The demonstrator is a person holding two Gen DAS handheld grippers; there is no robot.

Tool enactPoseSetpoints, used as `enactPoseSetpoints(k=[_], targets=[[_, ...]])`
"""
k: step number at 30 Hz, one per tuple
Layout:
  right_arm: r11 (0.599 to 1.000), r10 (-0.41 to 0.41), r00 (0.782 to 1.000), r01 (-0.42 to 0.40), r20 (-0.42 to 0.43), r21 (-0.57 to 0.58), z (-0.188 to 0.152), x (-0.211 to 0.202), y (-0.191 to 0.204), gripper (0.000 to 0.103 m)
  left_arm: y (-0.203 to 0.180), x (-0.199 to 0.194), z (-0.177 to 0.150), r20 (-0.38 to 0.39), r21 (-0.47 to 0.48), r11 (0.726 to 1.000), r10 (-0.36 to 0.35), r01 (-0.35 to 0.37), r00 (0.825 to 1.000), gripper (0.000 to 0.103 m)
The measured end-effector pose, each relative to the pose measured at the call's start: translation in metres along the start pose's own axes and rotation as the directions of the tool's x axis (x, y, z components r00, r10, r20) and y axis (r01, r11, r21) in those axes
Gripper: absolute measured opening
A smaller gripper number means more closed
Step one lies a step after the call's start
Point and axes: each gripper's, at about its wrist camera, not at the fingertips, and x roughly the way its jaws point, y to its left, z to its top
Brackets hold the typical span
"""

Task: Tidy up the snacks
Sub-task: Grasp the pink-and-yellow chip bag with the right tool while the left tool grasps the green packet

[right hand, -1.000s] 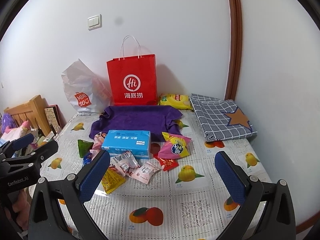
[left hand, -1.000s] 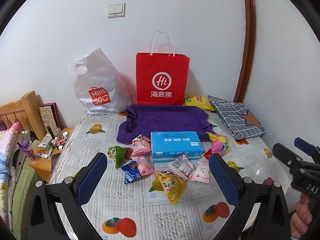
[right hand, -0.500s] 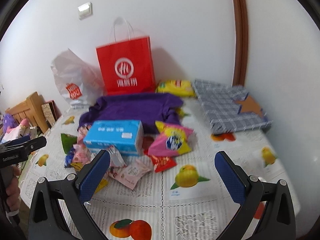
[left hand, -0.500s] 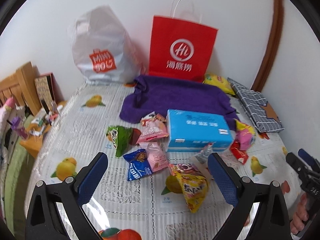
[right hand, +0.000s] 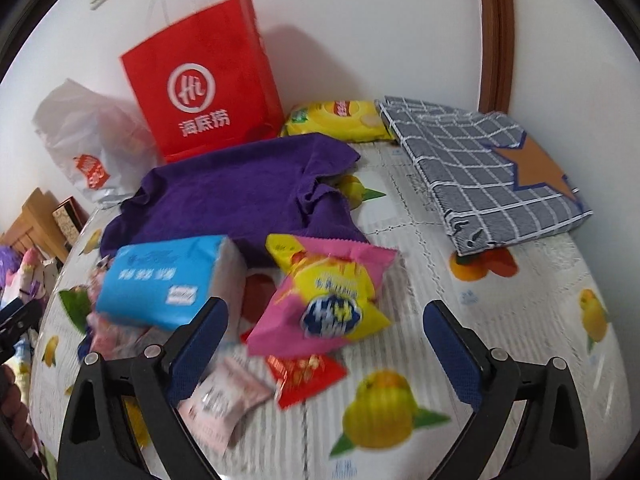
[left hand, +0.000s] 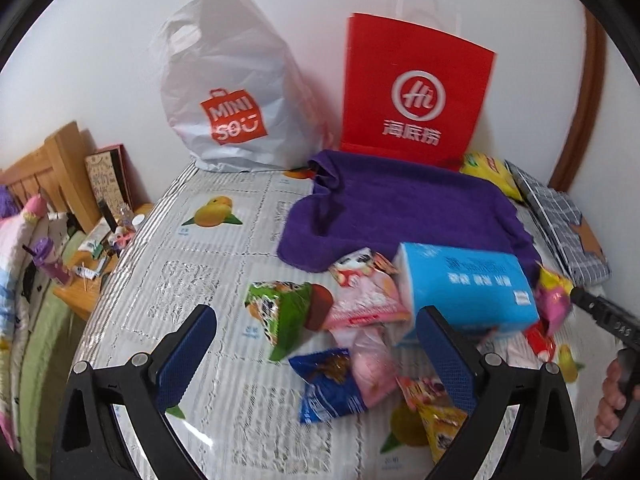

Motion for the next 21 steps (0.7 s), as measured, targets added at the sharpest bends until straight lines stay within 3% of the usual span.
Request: enactPoseSetpoints(k=[8, 12, 21], targets=[[0.998, 0.027, 0.995, -0.021, -0.095, 0.056, 0.009, 0.056, -0.009, 0.092, 0.024, 0.023, 0.001, -0.048, -0.033, 0.998, 0.045, -0.047, 0.998, 0.101], [0.999, 0.029, 0.991, -0.024, -0.128, 0.042, 0.007, 0.07, -0.005, 0.077, 0.032, 0.031, -0.003, -0.08, -0.038, 0.998, 0.04, -0.043, 0.996, 0.101], [0.999, -0.024, 0.998, 0.022, -0.06, -0.034, 0.0, 0.041, 0.009, 0.071, 0.043, 0.04, -0.017, -0.129, -0.034, 0.999, 0.028, -0.032, 0.991, 0.101]])
